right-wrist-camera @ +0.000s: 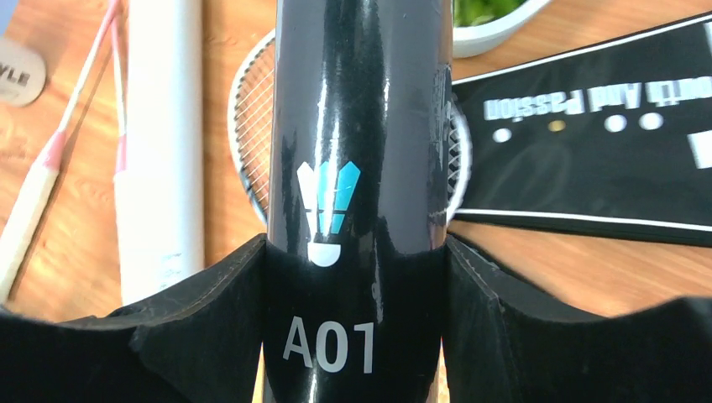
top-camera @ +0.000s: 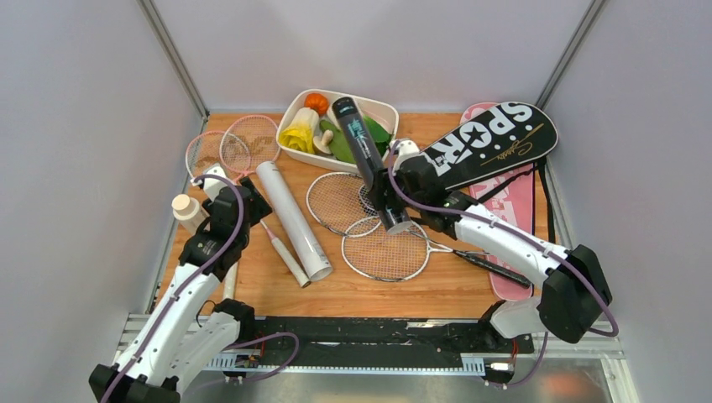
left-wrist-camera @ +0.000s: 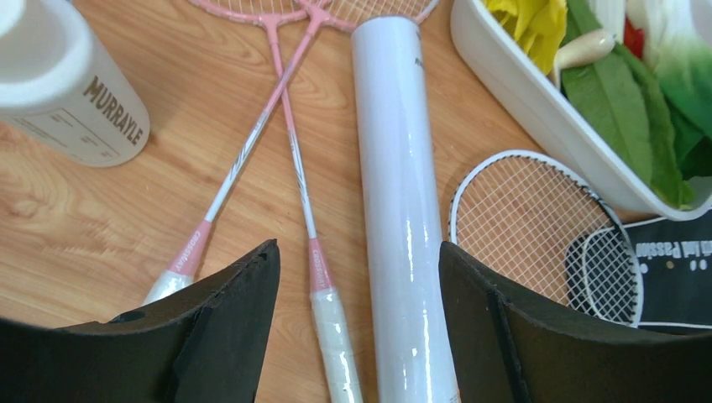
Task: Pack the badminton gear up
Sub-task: Pick up the shuttle tube at the center of the board, then place the shuttle tube at the center of the board.
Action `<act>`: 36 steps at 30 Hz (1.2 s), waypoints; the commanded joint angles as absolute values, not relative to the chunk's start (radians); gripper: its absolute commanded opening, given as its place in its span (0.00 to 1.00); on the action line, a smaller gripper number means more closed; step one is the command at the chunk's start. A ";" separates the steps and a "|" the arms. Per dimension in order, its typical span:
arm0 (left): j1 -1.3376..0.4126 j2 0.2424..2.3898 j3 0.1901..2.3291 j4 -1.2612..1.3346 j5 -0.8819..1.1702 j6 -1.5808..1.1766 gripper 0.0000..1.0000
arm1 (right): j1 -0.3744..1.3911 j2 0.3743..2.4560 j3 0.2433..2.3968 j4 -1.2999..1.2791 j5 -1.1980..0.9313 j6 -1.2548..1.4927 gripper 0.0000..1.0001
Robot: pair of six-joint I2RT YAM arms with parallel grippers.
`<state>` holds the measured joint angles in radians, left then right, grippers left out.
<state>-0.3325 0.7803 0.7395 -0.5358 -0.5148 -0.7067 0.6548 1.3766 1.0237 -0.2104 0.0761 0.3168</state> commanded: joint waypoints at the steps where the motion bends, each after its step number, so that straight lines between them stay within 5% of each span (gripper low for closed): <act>1: -0.328 0.734 0.788 -0.537 -0.545 -0.670 0.76 | 0.737 1.360 1.024 -0.108 0.225 0.358 0.17; 5: -0.328 0.727 0.802 -0.566 -0.570 -0.667 0.76 | 0.791 1.404 0.985 0.051 0.026 0.334 0.17; 16: -0.328 0.692 0.809 -0.567 -0.634 -0.631 0.76 | 0.946 1.680 1.048 0.098 0.017 0.378 0.21; 23: -0.328 0.701 0.799 -0.555 -0.632 -0.627 0.75 | 0.960 1.757 1.051 0.109 0.017 0.453 0.33; 25: -0.328 0.704 0.796 -0.550 -0.633 -0.624 0.75 | 0.964 1.752 1.049 0.110 -0.019 0.463 0.38; 29: -0.328 0.710 0.780 -0.532 -0.627 -0.618 0.75 | 0.965 1.748 1.051 0.116 -0.059 0.500 0.63; 36: -0.328 0.719 0.758 -0.470 -0.518 -0.488 0.78 | 0.929 1.619 1.033 0.029 0.043 0.576 0.80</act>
<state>-0.3321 0.7170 0.7639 -0.5365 -0.5861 -0.5949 0.9577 1.7420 1.0069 0.0257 -0.0166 0.4988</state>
